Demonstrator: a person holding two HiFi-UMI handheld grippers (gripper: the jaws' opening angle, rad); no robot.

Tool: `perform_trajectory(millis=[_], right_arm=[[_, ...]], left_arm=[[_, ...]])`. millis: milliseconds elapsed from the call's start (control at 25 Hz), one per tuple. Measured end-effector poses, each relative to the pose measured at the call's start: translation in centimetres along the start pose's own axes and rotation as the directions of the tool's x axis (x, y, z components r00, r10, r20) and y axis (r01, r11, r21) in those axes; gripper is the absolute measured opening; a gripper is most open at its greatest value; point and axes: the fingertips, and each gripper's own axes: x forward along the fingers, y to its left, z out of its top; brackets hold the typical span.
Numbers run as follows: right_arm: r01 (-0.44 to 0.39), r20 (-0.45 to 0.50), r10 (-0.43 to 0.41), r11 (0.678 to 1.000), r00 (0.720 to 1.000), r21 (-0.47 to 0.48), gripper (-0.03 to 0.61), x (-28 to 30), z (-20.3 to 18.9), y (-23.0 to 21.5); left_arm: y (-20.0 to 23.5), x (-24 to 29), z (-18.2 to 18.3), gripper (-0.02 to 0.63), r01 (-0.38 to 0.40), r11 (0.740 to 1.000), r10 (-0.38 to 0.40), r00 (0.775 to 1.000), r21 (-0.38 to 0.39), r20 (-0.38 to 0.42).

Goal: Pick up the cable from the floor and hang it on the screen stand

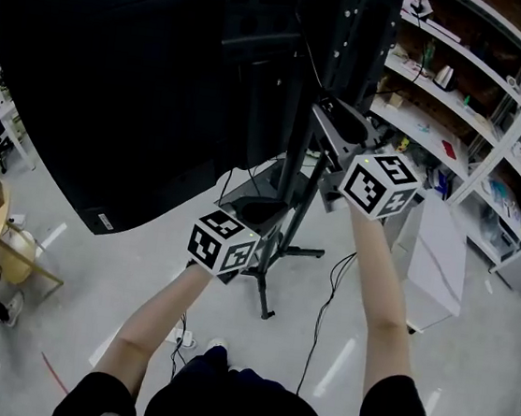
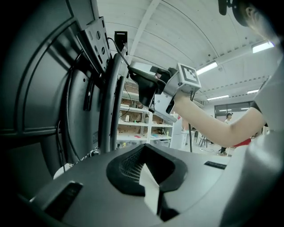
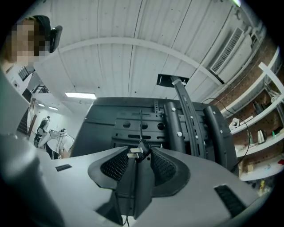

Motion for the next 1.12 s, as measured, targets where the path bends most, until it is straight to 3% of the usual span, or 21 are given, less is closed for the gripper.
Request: perform_trajectory(millis=[240, 520, 720, 1120], right_arm=[[-0.043, -0.009, 0.044, 0.998, 0.999, 0.056, 0.172, 2.2, -3.1, 1.6], [-0.027, -0.018, 0.028, 0.997, 0.999, 0.071, 0.173, 2.7, -4.7, 1.7], [-0.001, -0.074, 0.005, 0.998, 0.997, 0.056, 0.173, 1.4, -7.5, 2.4], [0.07, -0.092, -0.052, 0.976, 0.994, 0.207, 0.173, -4.5, -12.4, 4.5]], left_arm=[[1.0, -0.8, -2.1, 0.003, -0.018, 0.999, 0.017, 1.0, -0.042, -0.026], [2.1, -1.5, -2.8, 0.003, -0.032, 0.997, 0.031, 0.999, -0.064, -0.021], [1.9, -2.0, -3.3, 0.003, -0.035, 0.997, 0.034, 0.999, -0.074, -0.018], [1.1, -3.2, -5.1, 0.003, -0.067, 0.988, 0.068, 0.998, -0.137, 0.005]])
